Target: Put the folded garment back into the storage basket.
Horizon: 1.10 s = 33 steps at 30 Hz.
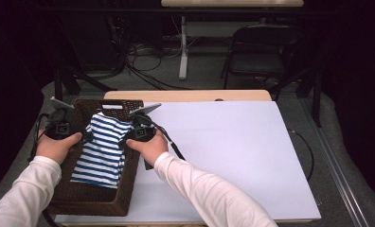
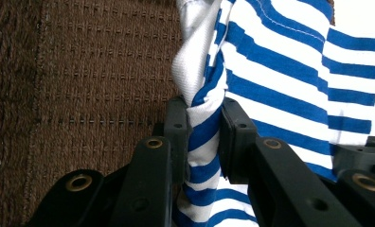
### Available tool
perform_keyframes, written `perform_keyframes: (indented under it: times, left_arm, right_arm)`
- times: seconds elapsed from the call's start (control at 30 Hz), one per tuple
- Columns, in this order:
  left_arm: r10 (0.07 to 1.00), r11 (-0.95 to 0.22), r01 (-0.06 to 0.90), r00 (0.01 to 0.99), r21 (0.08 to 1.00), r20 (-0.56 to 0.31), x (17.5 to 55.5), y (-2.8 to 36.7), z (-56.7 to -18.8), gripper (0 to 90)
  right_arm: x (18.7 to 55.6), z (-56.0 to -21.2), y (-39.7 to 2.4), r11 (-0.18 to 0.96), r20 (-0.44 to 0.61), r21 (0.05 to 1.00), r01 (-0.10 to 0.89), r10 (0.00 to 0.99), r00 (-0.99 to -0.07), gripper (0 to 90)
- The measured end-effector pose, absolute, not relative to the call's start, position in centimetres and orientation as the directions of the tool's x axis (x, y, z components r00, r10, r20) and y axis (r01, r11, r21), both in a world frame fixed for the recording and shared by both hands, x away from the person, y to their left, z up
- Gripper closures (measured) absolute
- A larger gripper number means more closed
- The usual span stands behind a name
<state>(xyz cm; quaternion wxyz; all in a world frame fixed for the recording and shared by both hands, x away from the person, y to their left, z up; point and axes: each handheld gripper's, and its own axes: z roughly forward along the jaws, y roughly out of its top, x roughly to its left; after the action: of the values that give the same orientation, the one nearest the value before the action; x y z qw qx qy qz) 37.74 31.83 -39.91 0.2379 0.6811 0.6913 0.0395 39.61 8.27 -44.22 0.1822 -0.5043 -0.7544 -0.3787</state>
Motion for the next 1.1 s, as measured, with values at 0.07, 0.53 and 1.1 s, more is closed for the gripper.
perform_keyframes:
  times: [0.07, 0.53, 1.1]
  left_arm:
    - [0.962, 0.072, 0.924, 0.036, 0.376, -0.272, 37.9, 31.9, -40.2, 75.6]
    - [0.962, 0.082, 0.931, 0.019, 0.356, -0.272, 38.2, 32.2, -41.5, 75.6]
    - [0.963, 0.083, 0.934, 0.014, 0.348, -0.268, 38.2, 32.3, -41.9, 75.5]
  right_arm:
    - [39.7, -44.5, 8.4, 0.203, 0.651, 0.389, 0.899, 0.630, -0.424, 85.6]
    - [39.9, -45.7, 9.0, 0.203, 0.636, 0.403, 0.893, 0.639, -0.432, 85.4]
    - [39.8, -45.9, 9.2, 0.219, 0.620, 0.413, 0.884, 0.643, -0.449, 85.2]
